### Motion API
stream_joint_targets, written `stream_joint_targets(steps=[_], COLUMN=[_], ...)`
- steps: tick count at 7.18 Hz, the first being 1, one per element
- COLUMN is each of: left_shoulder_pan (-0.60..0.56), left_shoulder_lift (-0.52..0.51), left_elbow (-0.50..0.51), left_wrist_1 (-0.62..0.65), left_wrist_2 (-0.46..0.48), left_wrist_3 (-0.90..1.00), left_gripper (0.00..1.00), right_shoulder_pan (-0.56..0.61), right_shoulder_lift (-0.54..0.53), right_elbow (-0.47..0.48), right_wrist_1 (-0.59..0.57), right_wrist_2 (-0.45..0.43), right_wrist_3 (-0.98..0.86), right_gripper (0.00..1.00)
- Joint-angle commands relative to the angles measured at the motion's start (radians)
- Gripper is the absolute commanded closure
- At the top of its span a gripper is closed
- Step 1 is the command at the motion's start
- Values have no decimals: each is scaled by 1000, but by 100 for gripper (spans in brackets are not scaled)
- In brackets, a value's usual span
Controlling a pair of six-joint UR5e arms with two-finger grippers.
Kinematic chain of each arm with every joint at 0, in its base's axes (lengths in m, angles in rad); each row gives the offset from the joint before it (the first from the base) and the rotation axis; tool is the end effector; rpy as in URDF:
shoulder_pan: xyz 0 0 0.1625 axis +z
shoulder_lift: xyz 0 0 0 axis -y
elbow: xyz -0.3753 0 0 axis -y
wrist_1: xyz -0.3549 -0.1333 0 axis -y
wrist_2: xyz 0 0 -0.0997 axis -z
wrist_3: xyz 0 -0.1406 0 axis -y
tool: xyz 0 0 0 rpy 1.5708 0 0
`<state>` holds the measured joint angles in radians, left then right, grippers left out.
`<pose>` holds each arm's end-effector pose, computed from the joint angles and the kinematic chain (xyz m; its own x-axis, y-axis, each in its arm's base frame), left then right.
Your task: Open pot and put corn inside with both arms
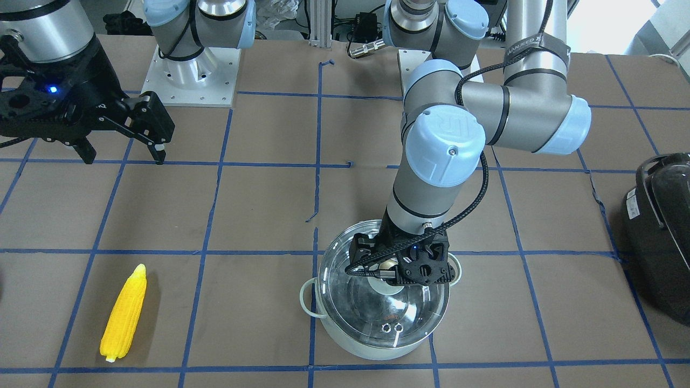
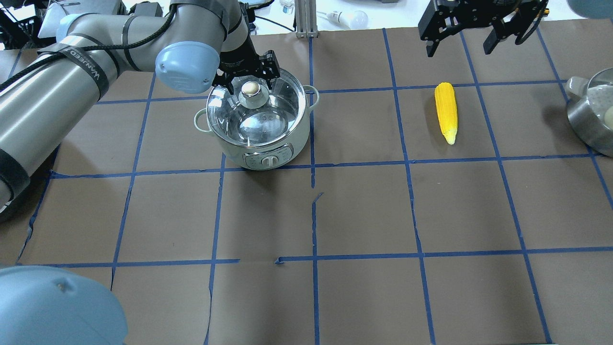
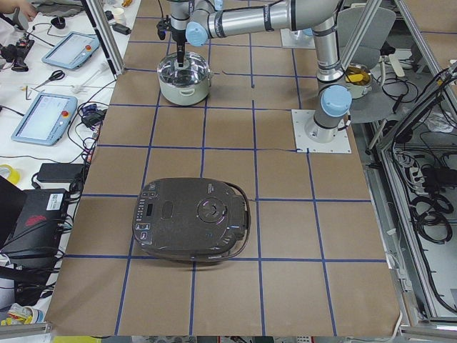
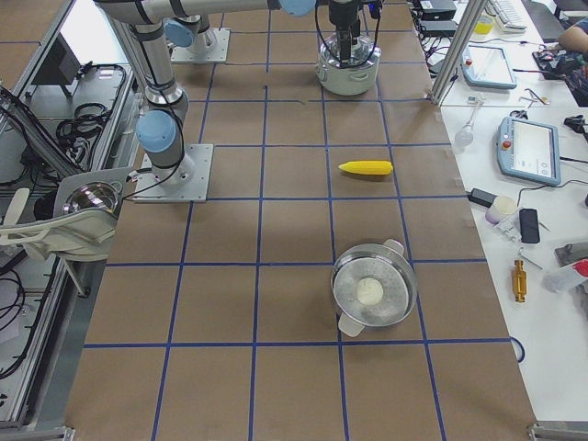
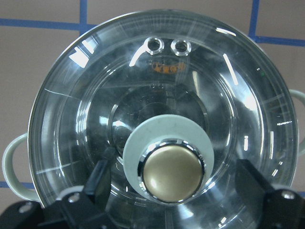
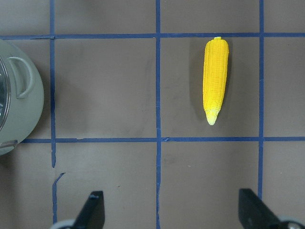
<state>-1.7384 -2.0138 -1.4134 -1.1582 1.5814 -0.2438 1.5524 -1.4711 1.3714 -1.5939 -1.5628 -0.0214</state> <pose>-0.2331 -0.5875 0.2747 -0.9969 -0.0755 0.0204 -0.0775 0.9891 -0.1254 0.1251 -0.5091 0.4439 -1.0000 -0.0038 -0.0053 -0.0031 0.9924 -0.1226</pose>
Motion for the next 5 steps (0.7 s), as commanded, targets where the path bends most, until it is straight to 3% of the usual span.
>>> stream_joint_targets(steps=[1,3,5], left_shoulder_pan=[-1,-3,-6], left_shoulder_lift=[-13,-14,-14], left_elbow=[-1,1,1], left_wrist_1=[0,-1,-5], left_wrist_2=[6,6,5], left_wrist_3=[-2,0,0], left_gripper=[8,11,28], right_shoulder_pan=[0,0,0], right_shoulder_lift=[0,2,0], right_elbow=[0,0,0], right_wrist_1=[-2,-3,-1], right_wrist_2=[1,1,0], right_wrist_3=[0,0,0], right_gripper=[0,0,0])
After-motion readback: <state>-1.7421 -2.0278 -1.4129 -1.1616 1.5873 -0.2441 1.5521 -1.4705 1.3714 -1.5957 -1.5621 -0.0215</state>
